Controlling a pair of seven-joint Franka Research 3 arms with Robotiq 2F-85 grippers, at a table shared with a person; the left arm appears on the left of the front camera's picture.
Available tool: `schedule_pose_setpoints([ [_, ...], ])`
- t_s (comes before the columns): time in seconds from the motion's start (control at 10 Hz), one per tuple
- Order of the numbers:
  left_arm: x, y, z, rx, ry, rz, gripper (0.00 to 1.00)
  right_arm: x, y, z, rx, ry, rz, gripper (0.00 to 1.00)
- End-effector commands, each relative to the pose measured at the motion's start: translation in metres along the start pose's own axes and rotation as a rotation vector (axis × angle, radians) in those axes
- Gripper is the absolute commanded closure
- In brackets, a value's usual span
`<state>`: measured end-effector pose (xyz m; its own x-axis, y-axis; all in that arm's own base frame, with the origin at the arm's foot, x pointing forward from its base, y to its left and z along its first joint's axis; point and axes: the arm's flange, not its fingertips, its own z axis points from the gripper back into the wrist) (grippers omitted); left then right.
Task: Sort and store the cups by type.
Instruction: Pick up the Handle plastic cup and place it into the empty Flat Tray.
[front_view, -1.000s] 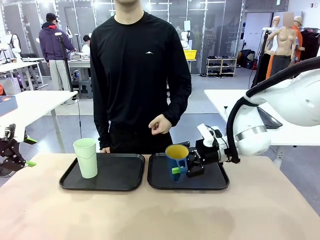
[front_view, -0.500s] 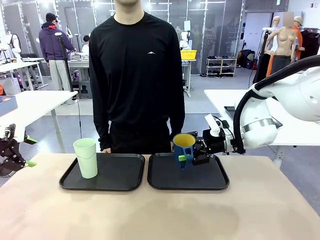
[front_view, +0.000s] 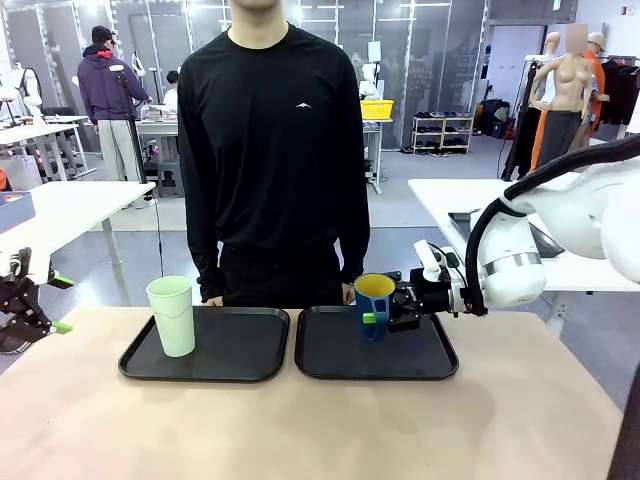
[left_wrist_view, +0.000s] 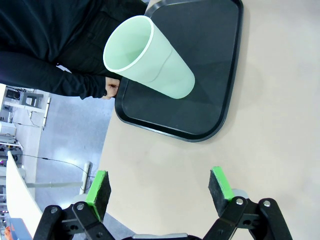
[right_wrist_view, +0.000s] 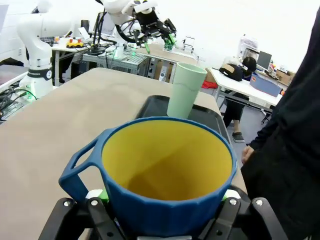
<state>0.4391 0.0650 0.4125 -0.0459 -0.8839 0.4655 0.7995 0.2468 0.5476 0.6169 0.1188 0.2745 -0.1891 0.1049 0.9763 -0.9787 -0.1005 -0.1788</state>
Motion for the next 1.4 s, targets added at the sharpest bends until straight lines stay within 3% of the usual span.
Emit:
schedule_pose_setpoints([
  [0.0, -0.001, 0.000, -0.001, 0.001, -0.010, -0.008, 0.00, -0.017, -0.016, 0.006, -0.032, -0.031, -0.076, 0.56],
  [0.4, -0.001, 0.000, -0.001, 0.001, -0.010, -0.008, 0.00, -0.059, -0.020, 0.012, -0.078, -0.029, -0.109, 0.56],
  [0.9, -0.001, 0.000, -0.001, 0.001, -0.010, -0.008, 0.00, -0.076, -0.019, 0.015, -0.113, -0.016, -0.125, 0.56],
  [1.0, -0.001, 0.000, -0.001, 0.001, -0.010, -0.008, 0.00, -0.077, -0.018, 0.016, -0.115, -0.014, -0.129, 0.19],
  [1.1, -0.001, 0.000, -0.001, 0.001, -0.010, -0.008, 0.00, -0.077, -0.017, 0.017, -0.116, -0.017, -0.130, 0.05],
  [1.3, -0.001, 0.000, -0.001, 0.001, -0.010, -0.008, 0.00, -0.074, -0.014, 0.018, -0.110, -0.011, -0.128, 0.00],
])
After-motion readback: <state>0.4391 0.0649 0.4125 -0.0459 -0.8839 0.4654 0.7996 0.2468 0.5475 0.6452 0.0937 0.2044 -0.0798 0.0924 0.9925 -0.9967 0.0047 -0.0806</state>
